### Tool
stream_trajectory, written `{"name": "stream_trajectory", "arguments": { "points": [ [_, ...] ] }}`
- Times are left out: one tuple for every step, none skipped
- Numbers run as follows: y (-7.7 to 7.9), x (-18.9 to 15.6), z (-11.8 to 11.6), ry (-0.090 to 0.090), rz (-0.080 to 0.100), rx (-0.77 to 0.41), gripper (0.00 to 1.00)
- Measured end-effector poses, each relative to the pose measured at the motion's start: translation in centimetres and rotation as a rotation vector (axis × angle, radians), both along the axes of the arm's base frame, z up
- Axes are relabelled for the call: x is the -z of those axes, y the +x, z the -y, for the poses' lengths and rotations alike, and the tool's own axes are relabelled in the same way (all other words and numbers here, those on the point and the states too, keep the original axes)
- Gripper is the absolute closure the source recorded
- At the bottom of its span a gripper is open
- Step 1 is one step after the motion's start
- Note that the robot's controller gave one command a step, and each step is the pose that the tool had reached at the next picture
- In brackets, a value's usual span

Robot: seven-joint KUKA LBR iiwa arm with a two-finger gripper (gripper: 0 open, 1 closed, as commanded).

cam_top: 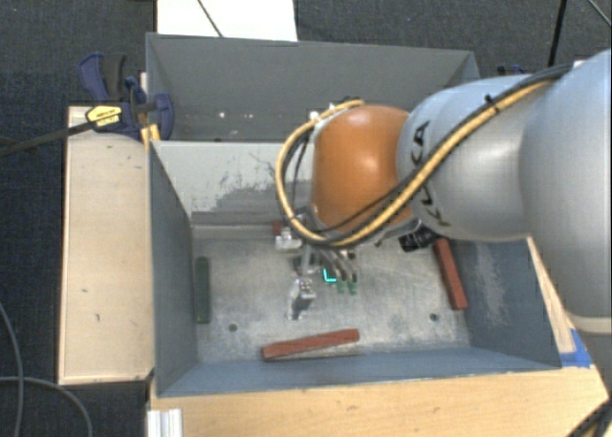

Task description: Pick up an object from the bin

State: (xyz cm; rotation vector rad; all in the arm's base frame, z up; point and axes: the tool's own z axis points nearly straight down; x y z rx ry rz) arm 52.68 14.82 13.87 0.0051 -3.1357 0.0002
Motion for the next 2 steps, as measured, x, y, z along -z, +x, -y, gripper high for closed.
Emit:
{"name": "stream_trajectory", "arguments": {
  "points": [
    [0.2,-0.4,0.1,0.001,0.007,0.005,0.0],
    [-1.4,-0.9,1.4,0.002,0.007,-0.083,0.0]
  ]
}}
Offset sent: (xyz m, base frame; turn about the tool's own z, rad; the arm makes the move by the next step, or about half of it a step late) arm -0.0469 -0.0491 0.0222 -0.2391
